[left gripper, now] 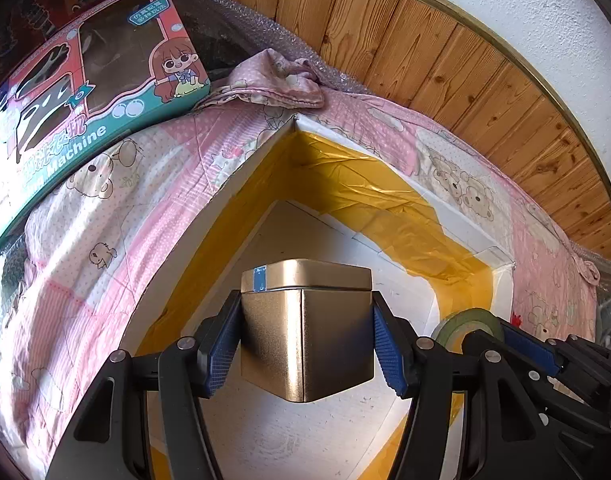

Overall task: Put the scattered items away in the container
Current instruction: 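Lower the tin and tape roll into the box and open both tools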

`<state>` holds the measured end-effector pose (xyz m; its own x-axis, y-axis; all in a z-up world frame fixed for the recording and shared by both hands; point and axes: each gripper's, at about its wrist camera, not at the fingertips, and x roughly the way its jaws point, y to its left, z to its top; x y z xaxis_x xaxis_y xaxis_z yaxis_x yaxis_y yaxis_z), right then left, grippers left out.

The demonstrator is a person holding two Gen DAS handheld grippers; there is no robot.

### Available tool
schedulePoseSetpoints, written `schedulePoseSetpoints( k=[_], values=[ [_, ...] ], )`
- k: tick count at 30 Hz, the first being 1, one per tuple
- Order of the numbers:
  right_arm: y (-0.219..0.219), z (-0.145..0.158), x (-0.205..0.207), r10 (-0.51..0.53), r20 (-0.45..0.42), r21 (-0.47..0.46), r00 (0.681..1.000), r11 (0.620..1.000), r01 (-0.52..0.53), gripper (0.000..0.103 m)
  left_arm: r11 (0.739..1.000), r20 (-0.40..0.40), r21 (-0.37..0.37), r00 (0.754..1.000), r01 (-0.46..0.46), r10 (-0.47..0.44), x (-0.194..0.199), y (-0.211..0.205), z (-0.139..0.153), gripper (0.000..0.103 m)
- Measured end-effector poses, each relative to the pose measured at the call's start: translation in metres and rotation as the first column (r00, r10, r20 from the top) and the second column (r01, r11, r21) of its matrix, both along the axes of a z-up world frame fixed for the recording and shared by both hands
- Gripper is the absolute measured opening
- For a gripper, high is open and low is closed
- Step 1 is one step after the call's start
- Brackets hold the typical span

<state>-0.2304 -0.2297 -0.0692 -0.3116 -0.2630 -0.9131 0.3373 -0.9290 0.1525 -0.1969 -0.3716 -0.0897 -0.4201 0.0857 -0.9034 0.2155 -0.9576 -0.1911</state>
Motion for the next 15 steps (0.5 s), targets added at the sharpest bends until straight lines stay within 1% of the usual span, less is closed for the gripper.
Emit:
schedulePoseSetpoints(
  k=[5,9,13,15],
  values=[
    [-0.006,-0.009,-0.003,-0.002,0.002,0.039,1.000,0.999,0.002,0.018,1.000,0.013,-0.005,1.000,0.006,-0.006,-0.005,0.000,-0.008,0.062],
    [-0.009,-0.016,-0.006,-0.005,0.009,0.052,1.000,0.999,0.004,0.018,1.000,0.024,-0.016,1.000,0.021,-0.020,-0.012,0.003,-0.013,0.062],
    [-0.009,-0.023,-0.011,-0.015,0.030,0.042,0.999,0.999,0.014,0.018,0.999,0.035,-0.015,0.999,0.037,-0.037,-0.021,0.005,-0.019,0.062],
    [-0.008,-0.027,-0.014,-0.023,0.049,0.016,0.999,1.000,0.022,0.018,0.999,0.039,-0.015,0.998,0.046,-0.045,-0.026,0.006,-0.021,0.062]
  ],
)
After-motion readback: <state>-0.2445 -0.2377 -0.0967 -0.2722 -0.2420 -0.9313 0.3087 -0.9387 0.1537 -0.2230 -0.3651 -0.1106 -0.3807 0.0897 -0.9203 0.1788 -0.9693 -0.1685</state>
